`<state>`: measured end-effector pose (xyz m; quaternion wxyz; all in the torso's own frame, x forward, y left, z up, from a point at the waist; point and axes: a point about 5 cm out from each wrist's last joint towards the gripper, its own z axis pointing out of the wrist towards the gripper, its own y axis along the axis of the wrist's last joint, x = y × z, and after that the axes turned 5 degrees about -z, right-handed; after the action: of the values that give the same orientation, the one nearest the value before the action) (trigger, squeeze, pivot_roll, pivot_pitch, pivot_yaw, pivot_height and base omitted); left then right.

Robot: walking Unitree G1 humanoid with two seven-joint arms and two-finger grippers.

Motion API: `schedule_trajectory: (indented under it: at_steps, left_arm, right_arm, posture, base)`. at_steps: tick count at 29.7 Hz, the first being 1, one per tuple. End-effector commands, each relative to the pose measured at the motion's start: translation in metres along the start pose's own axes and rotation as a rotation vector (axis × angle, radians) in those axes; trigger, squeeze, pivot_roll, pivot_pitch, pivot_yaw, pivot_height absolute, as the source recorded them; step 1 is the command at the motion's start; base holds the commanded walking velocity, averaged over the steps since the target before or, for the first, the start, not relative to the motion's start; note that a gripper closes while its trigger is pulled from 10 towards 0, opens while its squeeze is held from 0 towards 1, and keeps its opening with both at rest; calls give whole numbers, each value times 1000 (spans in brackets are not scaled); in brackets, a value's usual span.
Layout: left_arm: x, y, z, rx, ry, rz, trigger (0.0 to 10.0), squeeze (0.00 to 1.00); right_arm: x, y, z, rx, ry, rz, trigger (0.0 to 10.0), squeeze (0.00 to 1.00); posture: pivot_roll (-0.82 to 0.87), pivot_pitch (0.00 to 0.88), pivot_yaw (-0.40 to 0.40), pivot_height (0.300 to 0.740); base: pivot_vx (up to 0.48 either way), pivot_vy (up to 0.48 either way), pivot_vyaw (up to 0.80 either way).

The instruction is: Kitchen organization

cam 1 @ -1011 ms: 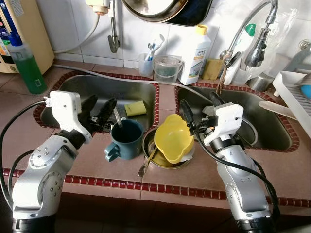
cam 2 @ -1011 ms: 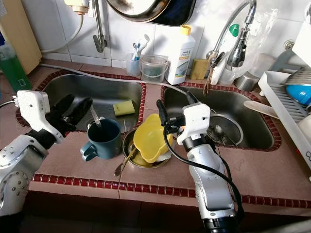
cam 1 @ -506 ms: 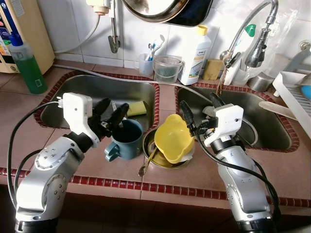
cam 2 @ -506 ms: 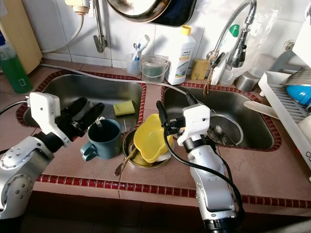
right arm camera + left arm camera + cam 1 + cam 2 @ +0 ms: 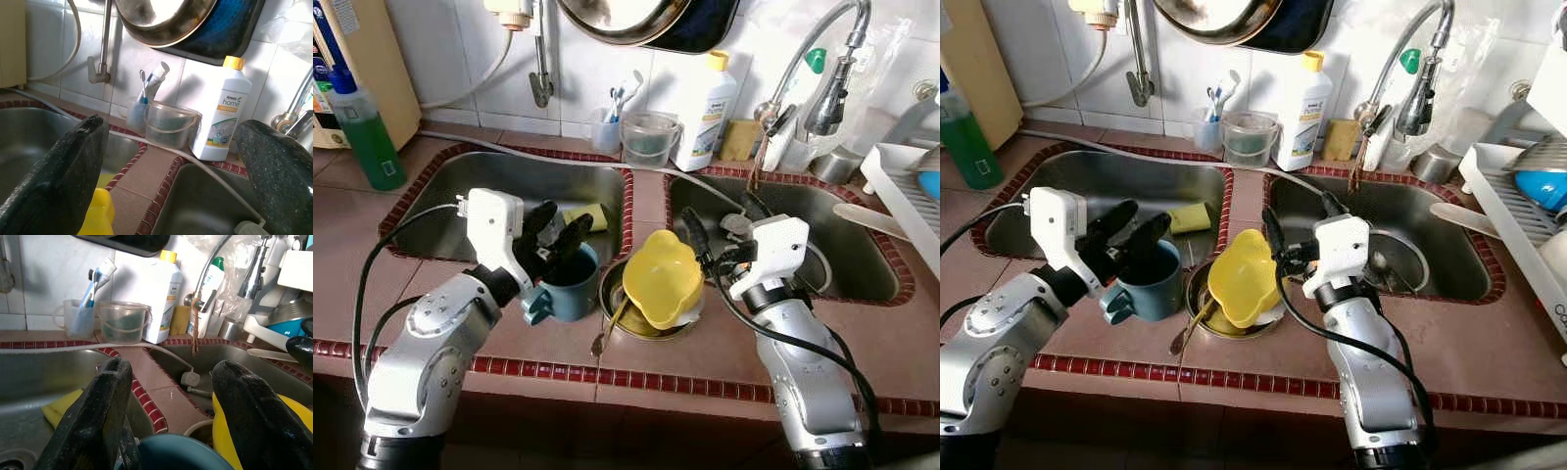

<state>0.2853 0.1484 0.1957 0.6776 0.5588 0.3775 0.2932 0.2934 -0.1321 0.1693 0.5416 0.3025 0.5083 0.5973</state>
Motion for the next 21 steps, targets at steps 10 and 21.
schedule_trajectory:
  at_steps: [10,21]
  left_arm:
    - [14,17,-6,-57,53,25,10000,0]
    - [8,5,1,-26,59,25,10000,0]
  right_arm:
    - [-4,5,2,-18,-9,-8,10000,0]
    - [-4,6,4,-23,-9,-7,10000,0]
  posture:
    - [-125,14,-61,740]
    - [-138,15,-58,740]
  base:
    - [0,0,0]
    - [0,0,0]
